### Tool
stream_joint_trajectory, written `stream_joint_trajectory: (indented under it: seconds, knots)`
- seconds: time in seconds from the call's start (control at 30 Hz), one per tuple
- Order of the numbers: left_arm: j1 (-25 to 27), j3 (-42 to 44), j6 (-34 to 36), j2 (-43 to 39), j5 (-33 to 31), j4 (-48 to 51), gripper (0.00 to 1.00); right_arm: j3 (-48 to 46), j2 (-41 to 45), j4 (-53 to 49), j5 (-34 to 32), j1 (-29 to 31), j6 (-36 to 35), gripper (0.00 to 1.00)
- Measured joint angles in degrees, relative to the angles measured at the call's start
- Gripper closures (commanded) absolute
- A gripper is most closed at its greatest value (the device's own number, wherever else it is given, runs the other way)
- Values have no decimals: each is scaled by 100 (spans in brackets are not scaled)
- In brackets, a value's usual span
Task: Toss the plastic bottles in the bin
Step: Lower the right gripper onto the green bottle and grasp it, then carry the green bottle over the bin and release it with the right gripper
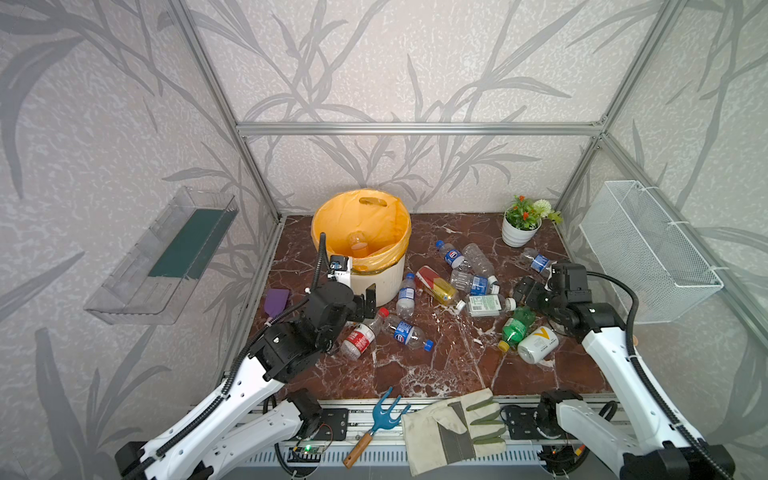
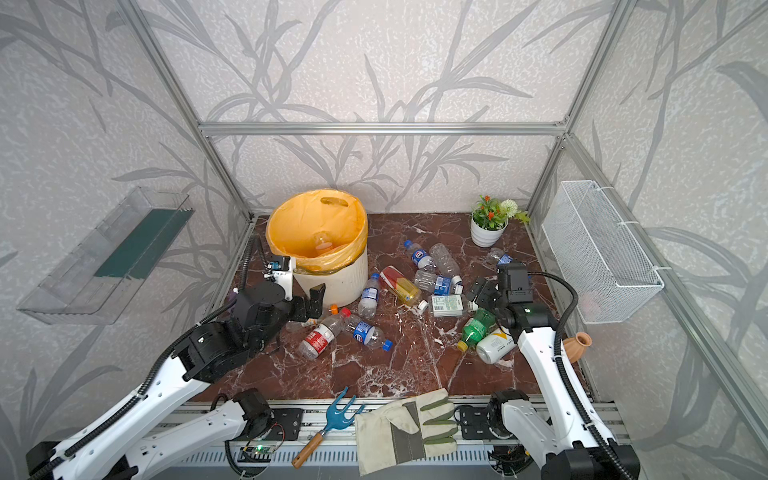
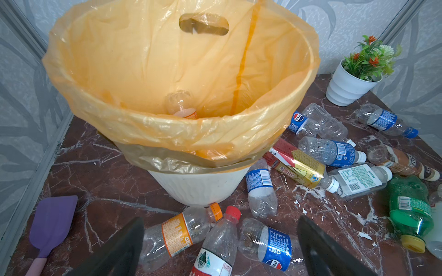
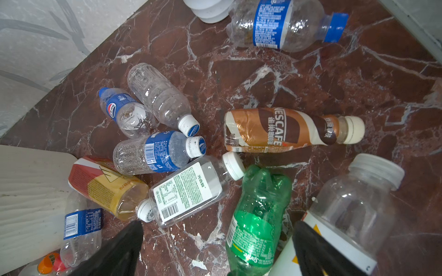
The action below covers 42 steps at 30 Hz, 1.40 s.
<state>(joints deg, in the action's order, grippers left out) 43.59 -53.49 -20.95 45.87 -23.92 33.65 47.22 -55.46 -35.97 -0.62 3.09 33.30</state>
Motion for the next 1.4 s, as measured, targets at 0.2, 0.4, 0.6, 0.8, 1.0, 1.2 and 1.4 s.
stream_joint_trajectory:
  seconds: [0.2,0.4,0.6,0.8,1.0,1.2,1.4]
  knots:
    - [31,133,-2,-48,2,-76,1,-415,-11,-57,0,-20,190,9]
    - [31,153,-4,-105,-44,-131,1,-632,-422,-168,114,-31,334,15]
    - [31,262,-9,-192,-177,-243,1,-592,-1097,-184,177,-37,153,22]
    - [28,334,-26,-387,-411,-247,1,-463,-1515,-339,170,-37,-140,23]
    - [28,341,4,-601,-625,-238,1,-422,-1891,-358,190,-33,-295,28]
    - [28,341,81,-660,-763,-212,1,-308,-2260,-343,160,68,-378,30]
    - [28,391,81,-761,-828,-142,1,-297,-2459,-251,162,98,-424,31]
